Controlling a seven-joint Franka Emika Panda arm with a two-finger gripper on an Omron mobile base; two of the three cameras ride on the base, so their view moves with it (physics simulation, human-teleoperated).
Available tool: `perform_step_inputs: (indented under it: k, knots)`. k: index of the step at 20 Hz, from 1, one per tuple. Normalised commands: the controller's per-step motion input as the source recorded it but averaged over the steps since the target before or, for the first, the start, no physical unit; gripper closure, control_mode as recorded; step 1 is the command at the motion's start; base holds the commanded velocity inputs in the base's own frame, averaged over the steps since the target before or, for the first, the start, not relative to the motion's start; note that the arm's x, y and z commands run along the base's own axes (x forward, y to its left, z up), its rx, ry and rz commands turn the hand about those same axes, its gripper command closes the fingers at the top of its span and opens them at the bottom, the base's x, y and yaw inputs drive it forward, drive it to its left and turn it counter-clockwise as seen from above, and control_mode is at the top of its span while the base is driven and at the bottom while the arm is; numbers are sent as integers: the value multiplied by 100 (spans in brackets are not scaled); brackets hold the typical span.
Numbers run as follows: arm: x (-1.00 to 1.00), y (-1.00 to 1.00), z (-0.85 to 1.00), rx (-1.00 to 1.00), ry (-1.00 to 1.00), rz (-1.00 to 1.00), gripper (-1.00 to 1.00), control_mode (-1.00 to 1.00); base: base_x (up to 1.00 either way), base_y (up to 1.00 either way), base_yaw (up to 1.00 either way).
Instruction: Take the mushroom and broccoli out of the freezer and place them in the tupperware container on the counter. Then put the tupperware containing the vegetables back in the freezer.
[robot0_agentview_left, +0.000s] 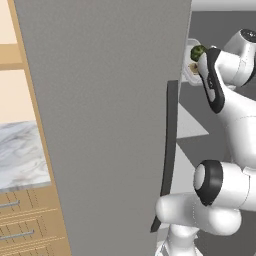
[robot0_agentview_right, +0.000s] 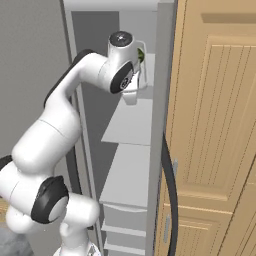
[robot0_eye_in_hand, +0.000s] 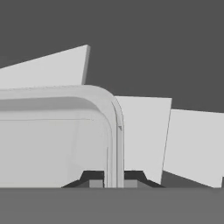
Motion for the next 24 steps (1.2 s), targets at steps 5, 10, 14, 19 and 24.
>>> perform_step_inputs:
  k: [5, 10, 14, 19, 24]
  knots:
    - [68, 0, 0, 0, -2, 0, 100, -100, 0, 0, 0]
    - [64, 0, 2, 0, -7, 0, 100, -100, 0, 0, 0]
    - [58, 0, 0, 0, -3, 0, 100, -100, 0, 0, 0]
    - [51, 0, 0, 0, 0, 0, 100, -100, 0, 0, 0]
    - [44, 15, 0, 0, 0, 0, -100, -100, 0, 0, 0]
